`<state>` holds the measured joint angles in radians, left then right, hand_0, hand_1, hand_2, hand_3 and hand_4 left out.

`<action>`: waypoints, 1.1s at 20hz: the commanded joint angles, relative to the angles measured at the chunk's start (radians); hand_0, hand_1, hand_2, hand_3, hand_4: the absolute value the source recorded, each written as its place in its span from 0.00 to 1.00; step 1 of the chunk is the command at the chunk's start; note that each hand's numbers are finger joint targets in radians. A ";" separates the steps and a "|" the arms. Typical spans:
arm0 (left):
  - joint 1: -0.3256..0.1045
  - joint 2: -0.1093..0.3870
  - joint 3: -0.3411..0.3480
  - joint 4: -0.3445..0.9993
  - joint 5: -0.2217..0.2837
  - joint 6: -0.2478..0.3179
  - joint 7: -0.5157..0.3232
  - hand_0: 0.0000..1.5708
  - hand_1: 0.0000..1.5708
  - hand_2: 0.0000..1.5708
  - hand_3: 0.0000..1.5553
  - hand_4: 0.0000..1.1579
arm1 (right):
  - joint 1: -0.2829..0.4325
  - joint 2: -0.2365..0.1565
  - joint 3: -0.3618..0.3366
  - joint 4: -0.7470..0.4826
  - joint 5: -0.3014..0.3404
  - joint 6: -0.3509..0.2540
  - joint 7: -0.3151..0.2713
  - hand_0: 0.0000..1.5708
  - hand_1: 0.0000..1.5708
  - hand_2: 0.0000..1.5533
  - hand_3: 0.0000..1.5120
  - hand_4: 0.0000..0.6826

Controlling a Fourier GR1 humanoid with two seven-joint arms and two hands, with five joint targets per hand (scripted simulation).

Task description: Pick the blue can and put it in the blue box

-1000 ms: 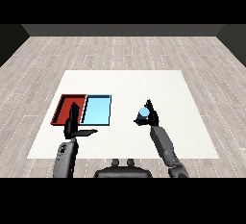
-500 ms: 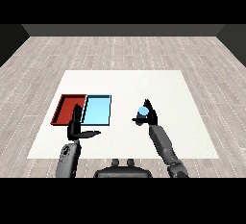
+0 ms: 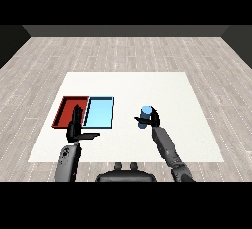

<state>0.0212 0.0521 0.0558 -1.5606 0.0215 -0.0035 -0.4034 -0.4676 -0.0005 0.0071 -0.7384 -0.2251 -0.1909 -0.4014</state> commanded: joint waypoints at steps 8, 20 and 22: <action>0.015 -0.013 -0.044 -0.079 -0.027 0.011 0.071 0.00 0.00 0.00 0.00 0.00 | 0.049 0.000 0.115 -0.227 0.091 -0.096 0.041 0.92 0.92 0.95 0.89 0.71; -0.051 -0.035 -0.113 0.028 -0.017 -0.015 0.053 0.00 0.00 0.00 0.00 0.00 | 0.019 0.000 0.178 -0.396 0.099 -0.104 0.113 0.92 0.92 0.95 0.90 0.78; -0.042 -0.052 -0.219 0.013 -0.018 0.109 0.049 0.00 0.00 0.00 0.00 0.00 | 0.023 -0.006 0.160 -0.392 0.109 -0.077 0.087 0.92 0.92 0.95 0.90 0.79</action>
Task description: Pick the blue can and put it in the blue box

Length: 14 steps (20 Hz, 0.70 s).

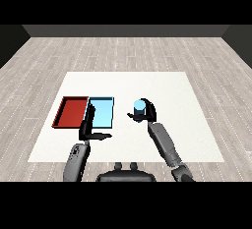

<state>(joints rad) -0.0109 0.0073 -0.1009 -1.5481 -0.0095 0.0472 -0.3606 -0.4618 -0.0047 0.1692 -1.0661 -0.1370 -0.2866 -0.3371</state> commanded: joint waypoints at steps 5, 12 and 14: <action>-0.045 -0.007 -0.021 0.011 0.003 0.007 0.034 0.00 0.00 0.00 0.00 0.00 | 0.090 -0.033 -0.052 -0.148 0.028 0.085 0.056 0.92 0.92 0.95 0.90 0.79; -0.095 -0.007 -0.130 0.071 0.049 0.086 0.036 0.00 0.00 0.00 0.00 0.00 | 0.039 0.003 -0.027 -0.153 0.047 0.077 0.048 0.93 0.93 0.94 0.91 0.83; -0.178 -0.007 -0.120 0.220 0.094 0.103 -0.038 0.00 0.00 0.00 0.00 0.00 | 0.058 -0.010 -0.048 -0.175 0.057 0.106 0.074 0.93 0.93 0.94 0.91 0.83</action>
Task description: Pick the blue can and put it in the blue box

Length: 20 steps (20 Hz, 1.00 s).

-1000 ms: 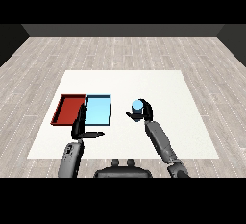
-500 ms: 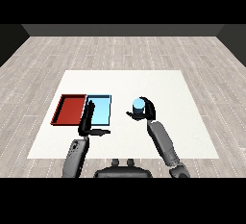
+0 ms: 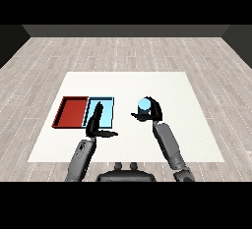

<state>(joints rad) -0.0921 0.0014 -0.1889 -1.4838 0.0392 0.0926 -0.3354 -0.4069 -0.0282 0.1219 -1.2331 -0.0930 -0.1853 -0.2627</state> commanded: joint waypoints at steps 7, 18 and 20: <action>-0.124 -0.001 -0.086 0.041 0.084 0.076 0.056 0.00 0.00 0.00 0.00 0.00 | -0.039 0.027 -0.004 0.064 0.023 0.017 -0.060 0.92 0.92 0.95 0.91 0.83; -0.197 -0.001 -0.153 0.234 0.119 0.095 -0.036 0.00 0.00 0.00 0.00 0.00 | -0.065 0.028 0.135 -0.027 -0.022 -0.104 0.022 0.92 0.92 0.94 0.91 0.81; -0.176 -0.001 -0.257 0.240 0.140 0.200 -0.062 0.00 0.00 0.00 0.00 0.00 | -0.005 0.028 0.155 -0.130 -0.034 -0.072 0.059 0.91 0.91 0.94 0.90 0.81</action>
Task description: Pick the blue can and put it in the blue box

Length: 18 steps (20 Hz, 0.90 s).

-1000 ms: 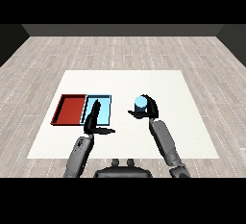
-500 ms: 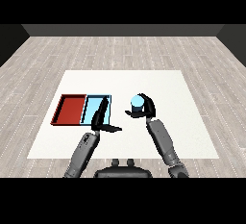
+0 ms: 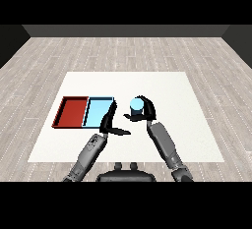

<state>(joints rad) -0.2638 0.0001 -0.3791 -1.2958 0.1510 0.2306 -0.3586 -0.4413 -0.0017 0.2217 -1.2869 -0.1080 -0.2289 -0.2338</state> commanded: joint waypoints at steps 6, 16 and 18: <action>-0.082 0.000 -0.051 0.083 0.090 0.048 0.031 0.00 0.00 0.00 0.00 0.00 | -0.117 0.002 -0.012 0.152 -0.074 0.009 -0.065 0.92 0.92 0.95 0.91 0.82; -0.128 0.000 -0.170 0.142 0.180 0.148 -0.014 0.00 0.00 0.00 0.00 0.00 | -0.050 0.002 0.098 0.056 -0.081 -0.027 -0.046 0.91 0.91 0.94 0.91 0.81; -0.151 0.000 -0.124 0.248 0.192 0.080 -0.084 0.00 0.00 0.00 0.00 0.00 | -0.021 0.002 0.103 0.025 -0.069 -0.027 -0.051 0.91 0.91 0.94 0.91 0.82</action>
<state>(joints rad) -0.3896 0.0000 -0.5178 -1.1252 0.3226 0.3443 -0.3921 -0.4679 -0.0002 0.3268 -1.2603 -0.1815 -0.2717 -0.2699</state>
